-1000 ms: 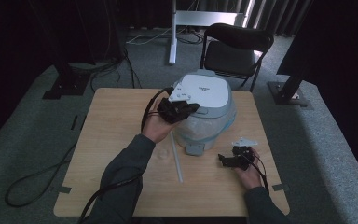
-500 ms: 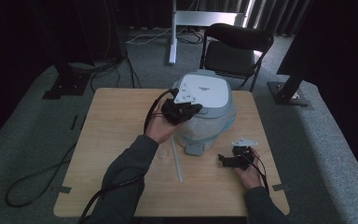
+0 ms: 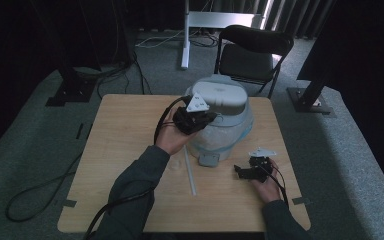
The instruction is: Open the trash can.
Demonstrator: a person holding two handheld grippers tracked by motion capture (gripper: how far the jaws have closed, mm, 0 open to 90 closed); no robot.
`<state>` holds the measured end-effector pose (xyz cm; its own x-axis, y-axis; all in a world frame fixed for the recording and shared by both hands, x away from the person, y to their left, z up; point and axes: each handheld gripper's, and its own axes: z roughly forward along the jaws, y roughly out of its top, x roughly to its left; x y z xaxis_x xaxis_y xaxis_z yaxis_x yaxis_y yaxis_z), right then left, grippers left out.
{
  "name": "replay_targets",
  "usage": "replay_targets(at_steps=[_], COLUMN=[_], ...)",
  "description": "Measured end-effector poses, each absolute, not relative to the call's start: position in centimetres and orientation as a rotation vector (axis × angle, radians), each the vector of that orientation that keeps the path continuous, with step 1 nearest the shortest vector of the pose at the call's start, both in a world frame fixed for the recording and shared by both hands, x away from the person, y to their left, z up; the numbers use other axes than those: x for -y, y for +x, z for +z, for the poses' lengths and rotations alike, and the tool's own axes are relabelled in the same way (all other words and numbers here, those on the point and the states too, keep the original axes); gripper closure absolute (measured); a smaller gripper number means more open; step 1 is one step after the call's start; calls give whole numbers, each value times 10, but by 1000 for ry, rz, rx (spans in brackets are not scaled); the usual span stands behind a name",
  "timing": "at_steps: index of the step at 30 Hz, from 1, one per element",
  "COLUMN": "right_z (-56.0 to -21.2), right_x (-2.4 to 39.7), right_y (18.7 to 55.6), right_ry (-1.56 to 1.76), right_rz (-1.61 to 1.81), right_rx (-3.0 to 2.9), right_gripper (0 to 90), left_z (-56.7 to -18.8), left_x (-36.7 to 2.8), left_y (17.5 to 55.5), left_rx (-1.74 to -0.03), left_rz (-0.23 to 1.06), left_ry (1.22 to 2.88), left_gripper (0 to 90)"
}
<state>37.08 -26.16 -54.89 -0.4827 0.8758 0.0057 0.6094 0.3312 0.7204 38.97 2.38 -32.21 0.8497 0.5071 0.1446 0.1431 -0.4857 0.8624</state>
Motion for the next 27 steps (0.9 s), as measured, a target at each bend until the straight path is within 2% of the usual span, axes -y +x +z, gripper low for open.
replay_targets(at_steps=[7,12,19,27], right_z=[-549,-549,-549,-549], right_x=[262,262,262,262], right_y=[371,371,371,371], right_ry=[1311,1311,1311,1312], right_rz=[946,946,946,946], right_rx=[-2219,-2219,-2219,-2218], right_gripper=[115,115,115,115], left_z=[-320,-319,-313,-315], left_x=[-24,-25,-36,-55], left_y=[388,385,384,381], left_rx=[-461,-454,-478,-517], left_rz=[494,522,515,495], left_ry=[2068,2065,2023,2000], left_gripper=[899,827,809,745])
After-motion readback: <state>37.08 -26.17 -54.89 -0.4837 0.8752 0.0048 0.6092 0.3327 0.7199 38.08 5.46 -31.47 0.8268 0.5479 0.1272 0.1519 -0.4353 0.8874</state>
